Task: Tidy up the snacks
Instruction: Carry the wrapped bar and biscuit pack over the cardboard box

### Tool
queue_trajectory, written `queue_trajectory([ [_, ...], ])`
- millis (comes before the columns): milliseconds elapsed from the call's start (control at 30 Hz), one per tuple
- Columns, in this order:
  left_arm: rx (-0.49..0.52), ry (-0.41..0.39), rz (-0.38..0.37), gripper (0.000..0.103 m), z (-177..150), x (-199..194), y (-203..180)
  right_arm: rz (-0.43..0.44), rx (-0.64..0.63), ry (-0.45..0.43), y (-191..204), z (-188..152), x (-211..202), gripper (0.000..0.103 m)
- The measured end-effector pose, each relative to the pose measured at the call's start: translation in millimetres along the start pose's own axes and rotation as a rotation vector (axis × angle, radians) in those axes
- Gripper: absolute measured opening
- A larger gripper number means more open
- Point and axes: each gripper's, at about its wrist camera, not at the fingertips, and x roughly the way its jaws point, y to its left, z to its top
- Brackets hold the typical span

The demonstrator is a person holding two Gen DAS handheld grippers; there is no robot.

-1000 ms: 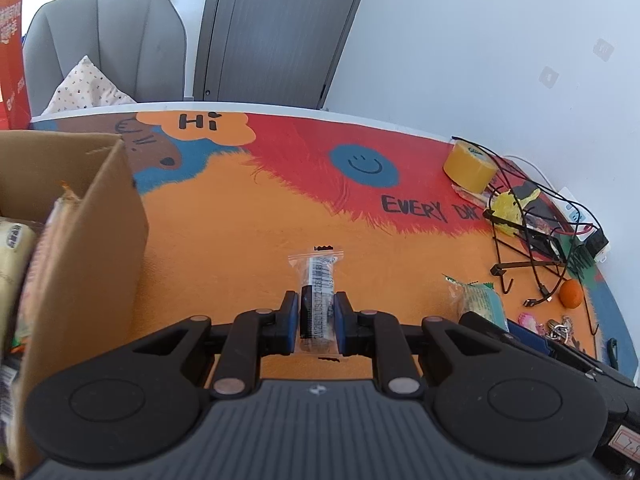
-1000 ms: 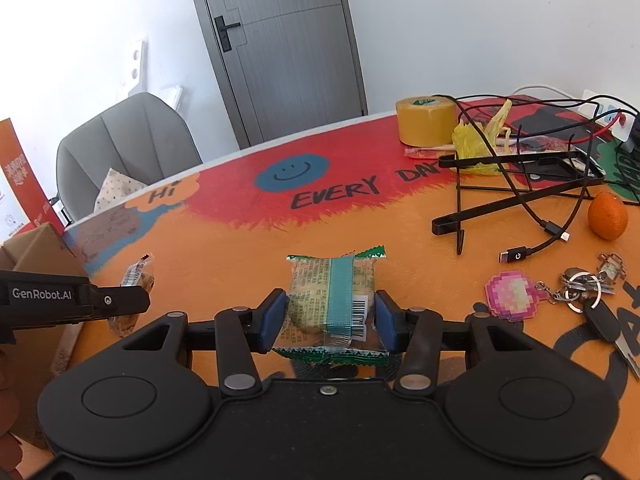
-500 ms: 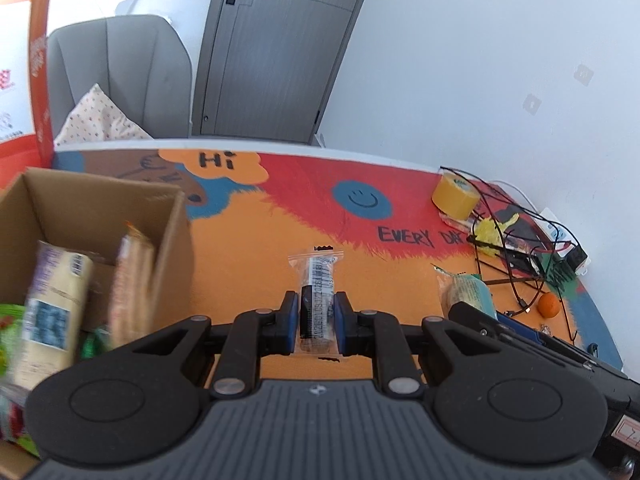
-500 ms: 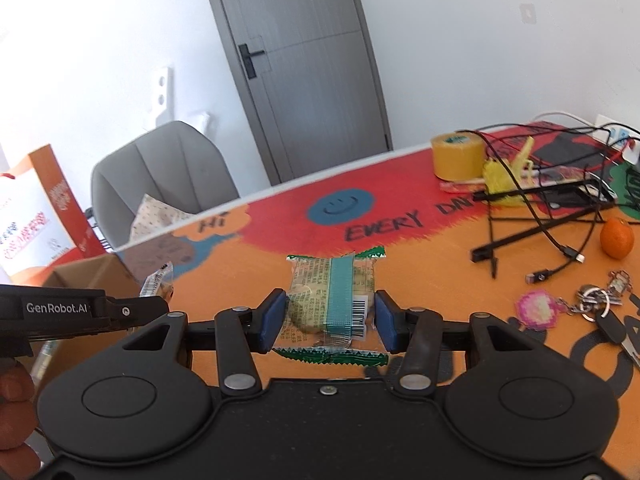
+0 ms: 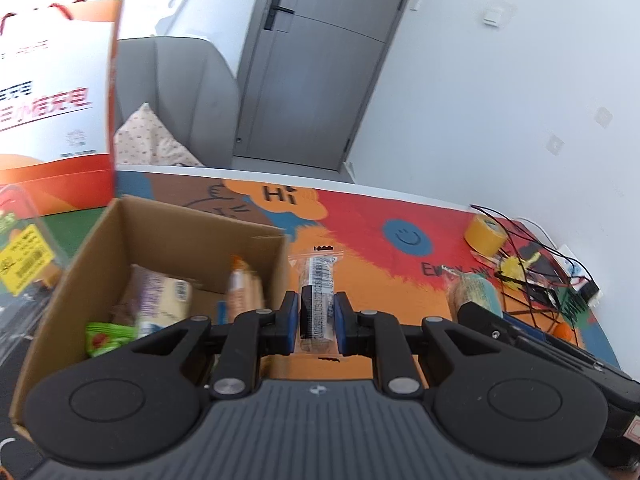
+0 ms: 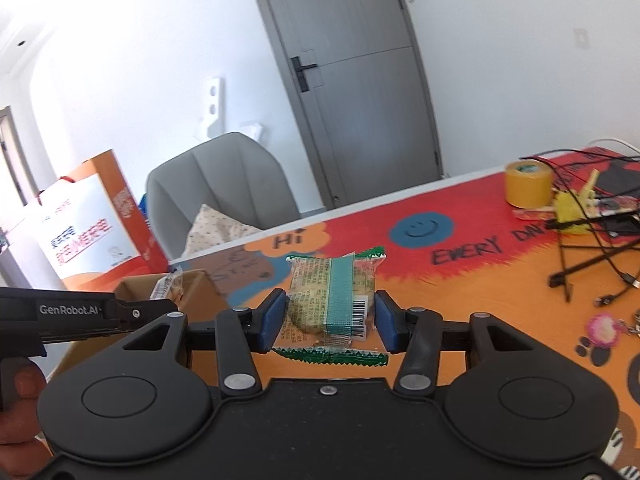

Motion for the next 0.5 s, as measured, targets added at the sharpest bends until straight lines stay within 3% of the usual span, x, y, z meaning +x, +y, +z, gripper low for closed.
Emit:
queue_trajectory([
  [500,-0.086,-0.049,0.080,0.018,11.4,-26.0,65.6,0.083,-0.056,-0.002,57.0,4.1,8.7,0.048],
])
